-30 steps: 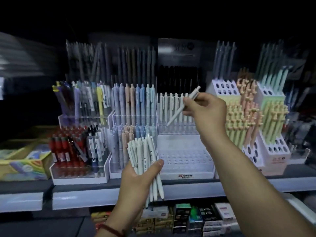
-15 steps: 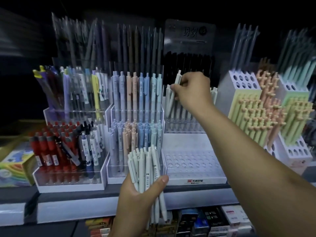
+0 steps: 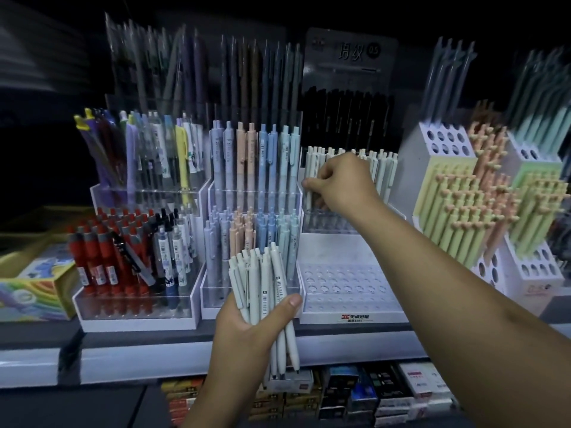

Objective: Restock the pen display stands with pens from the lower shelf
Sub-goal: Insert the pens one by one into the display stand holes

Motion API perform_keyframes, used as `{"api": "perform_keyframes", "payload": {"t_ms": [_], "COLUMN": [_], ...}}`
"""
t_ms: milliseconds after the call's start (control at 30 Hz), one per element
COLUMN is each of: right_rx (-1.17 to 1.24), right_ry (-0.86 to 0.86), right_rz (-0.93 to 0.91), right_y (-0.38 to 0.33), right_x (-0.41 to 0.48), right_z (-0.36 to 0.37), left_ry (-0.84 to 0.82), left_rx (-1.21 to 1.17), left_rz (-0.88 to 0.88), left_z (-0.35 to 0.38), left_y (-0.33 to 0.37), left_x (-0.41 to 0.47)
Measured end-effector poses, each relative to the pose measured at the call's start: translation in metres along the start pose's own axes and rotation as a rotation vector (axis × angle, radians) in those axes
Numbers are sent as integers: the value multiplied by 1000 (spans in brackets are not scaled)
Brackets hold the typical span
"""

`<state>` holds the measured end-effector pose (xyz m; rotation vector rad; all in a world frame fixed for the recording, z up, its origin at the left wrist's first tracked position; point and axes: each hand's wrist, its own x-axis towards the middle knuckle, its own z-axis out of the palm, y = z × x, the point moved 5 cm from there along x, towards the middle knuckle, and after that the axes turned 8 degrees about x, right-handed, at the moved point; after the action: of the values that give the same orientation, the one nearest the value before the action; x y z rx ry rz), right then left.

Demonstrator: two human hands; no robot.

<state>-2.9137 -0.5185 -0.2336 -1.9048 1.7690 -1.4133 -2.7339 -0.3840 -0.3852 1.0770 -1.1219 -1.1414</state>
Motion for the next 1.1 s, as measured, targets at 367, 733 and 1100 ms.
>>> {"api": "perform_keyframes", "payload": {"t_ms": [367,733,1100], "right_rx": [127,680,385], "right_ry": [-131,-426,250], "right_rz": [-62,280,-33], "right_y": [-22,-14,-10], "right_x": [-71,-98,-19], "right_z": [-20,-20,-51], "left_ry": [-45,-90,-52], "left_rx": [24,-85,-127], "left_rz": [75,137,166], "left_z": [8,26,21], "left_y": [18,27,26], "left_x": [9,26,18]}}
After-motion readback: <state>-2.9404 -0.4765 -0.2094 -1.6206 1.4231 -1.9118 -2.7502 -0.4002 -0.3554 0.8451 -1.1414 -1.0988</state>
